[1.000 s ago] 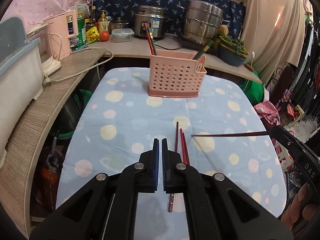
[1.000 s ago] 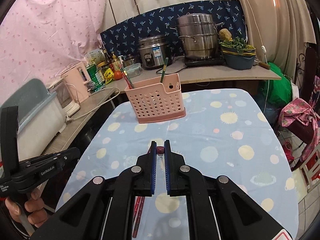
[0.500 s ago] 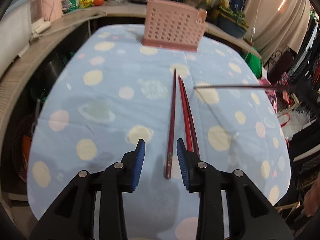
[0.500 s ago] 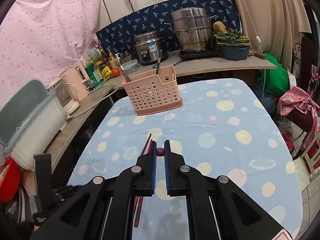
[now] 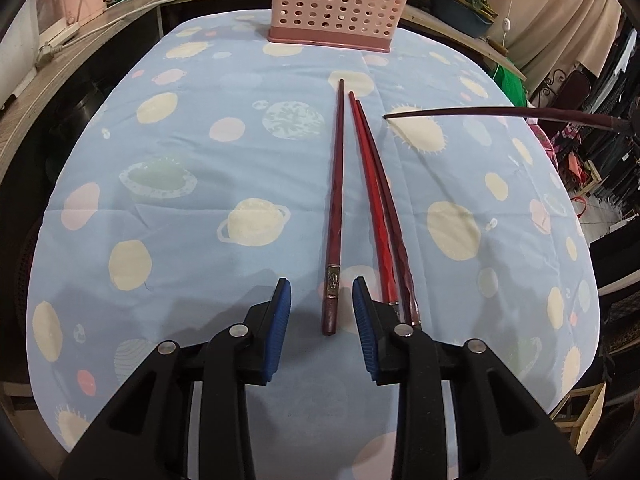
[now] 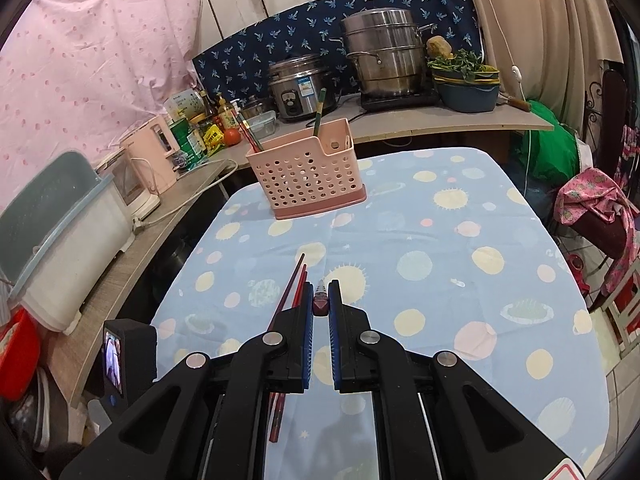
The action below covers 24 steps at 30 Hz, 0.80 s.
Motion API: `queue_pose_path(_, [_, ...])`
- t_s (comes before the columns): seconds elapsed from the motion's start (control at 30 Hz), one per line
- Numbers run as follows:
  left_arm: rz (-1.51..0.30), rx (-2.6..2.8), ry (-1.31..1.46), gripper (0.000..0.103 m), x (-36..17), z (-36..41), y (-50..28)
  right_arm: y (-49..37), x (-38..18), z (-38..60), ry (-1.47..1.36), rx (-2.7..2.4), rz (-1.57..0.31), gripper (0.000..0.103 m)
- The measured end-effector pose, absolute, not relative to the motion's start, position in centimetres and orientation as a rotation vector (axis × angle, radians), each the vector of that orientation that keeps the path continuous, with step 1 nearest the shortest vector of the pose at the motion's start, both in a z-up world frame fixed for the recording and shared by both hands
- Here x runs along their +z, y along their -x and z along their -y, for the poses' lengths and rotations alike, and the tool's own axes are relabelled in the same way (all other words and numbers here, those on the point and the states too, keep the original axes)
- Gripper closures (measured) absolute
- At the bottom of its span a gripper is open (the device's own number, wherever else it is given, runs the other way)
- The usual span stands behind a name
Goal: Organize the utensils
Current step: 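Lift both dark red chopsticks and carry them over the pink basket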
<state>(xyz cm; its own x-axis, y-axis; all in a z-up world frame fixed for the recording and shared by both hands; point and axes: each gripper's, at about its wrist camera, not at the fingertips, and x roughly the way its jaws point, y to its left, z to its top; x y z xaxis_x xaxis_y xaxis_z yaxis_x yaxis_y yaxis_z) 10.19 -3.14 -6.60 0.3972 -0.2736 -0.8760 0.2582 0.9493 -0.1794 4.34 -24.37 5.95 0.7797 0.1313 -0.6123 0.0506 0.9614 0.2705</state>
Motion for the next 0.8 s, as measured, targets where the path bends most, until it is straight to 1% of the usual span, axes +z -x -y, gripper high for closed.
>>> queue_pose_path(0.03, [-1.118, -0.334, 0.011, 0.073, -6.8, 3.2, -10.3, -4.3, 5.9, 24.4, -0.280, 0.044, -0.677, 0.096])
queue_pose_path(0.07, [-1.126, -0.333, 0.009, 0.080, -7.1, 3.3, -10.4, -4.4, 5.9, 24.4, -0.280, 0.044, -0.677, 0.096])
queue_pose_path(0.13, [-1.121, -0.327, 0.001, 0.086, -7.1, 3.3, -10.3, -4.3, 5.9, 24.4, -0.280, 0.043, -0.678, 0.096])
queue_pose_path(0.17, [-1.125, -0.332, 0.007, 0.094, -7.1, 3.3, -10.4, -4.3, 5.9, 24.4, -0.281, 0.043, -0.677, 0.096])
queue_pose_path(0.2, [-1.130, -0.338, 0.012, 0.095, -7.1, 3.3, -10.4, -4.4, 5.9, 24.4, -0.281, 0.044, -0.677, 0.096])
queue_pose_path(0.33, [-1.129, -0.338, 0.018, 0.096, -6.8, 3.2, -10.2, -4.3, 5.9, 24.5, -0.281, 0.042, -0.674, 0.096])
queue_pose_path(0.47, [-1.098, -0.337, 0.041, 0.096, -4.9, 2.7, -10.1, -4.7, 6.5, 24.9, -0.273, 0.035, -0.662, 0.096])
queue_pose_path(0.8, [-0.918, -0.345, 0.114, 0.096, 4.8, 1.3, -12.3, -7.2, 10.6, 25.6, -0.262, 0.038, -0.582, 0.096])
